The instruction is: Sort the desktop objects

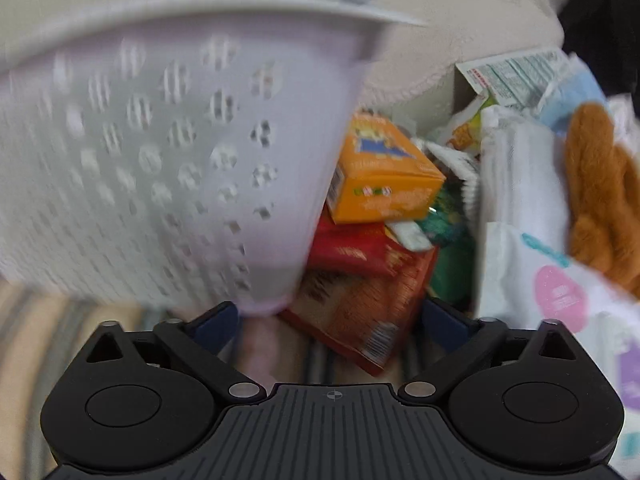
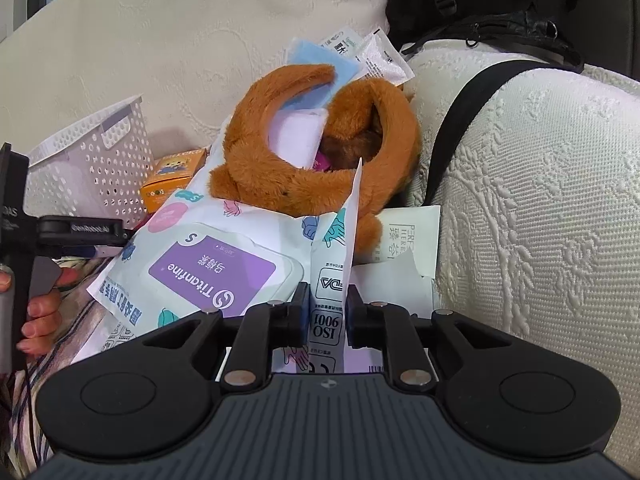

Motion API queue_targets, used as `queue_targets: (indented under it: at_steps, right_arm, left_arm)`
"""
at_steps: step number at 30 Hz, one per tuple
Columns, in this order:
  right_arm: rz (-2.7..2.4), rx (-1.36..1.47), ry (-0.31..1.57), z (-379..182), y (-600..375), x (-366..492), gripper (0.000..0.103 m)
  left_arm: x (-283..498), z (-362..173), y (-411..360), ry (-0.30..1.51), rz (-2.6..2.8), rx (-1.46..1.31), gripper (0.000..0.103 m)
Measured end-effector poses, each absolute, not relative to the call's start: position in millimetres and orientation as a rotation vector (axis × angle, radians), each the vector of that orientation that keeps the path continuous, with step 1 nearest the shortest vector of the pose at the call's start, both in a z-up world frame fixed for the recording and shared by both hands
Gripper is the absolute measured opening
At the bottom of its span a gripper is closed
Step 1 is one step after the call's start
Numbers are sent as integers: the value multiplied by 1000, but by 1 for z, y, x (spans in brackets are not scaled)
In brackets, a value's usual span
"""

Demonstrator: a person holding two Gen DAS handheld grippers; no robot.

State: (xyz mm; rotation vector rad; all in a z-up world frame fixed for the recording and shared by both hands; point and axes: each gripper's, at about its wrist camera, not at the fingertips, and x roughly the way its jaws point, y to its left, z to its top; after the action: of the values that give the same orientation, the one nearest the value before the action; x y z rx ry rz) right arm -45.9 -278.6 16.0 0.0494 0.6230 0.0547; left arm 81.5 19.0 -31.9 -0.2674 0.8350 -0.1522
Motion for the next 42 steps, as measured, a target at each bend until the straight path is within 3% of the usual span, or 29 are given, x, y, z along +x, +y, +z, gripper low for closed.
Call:
queue_targets:
  at_steps: [9, 10, 17, 26, 35, 42]
  right_arm:
    - [49, 82, 631, 14, -286, -47, 24]
    - [53, 83, 630, 14, -286, -47, 24]
    - [55, 79, 627, 12, -285, -47, 25]
    - [78, 82, 629, 10, -285, -45, 27]
    - [93, 75, 628, 11, -281, -43, 30]
    - [79, 63, 624, 10, -280, -43, 32]
  left_arm:
    - [54, -13, 10, 808, -161, -166, 98]
    - [57, -15, 11, 819, -149, -160, 103]
    - [75, -34, 29, 953, -223, -276, 103]
    - [59, -10, 49, 869, -326, -365, 103]
    - [62, -26, 7, 924, -494, -324, 103]
    - [35, -10, -20, 791, -552, -231, 78]
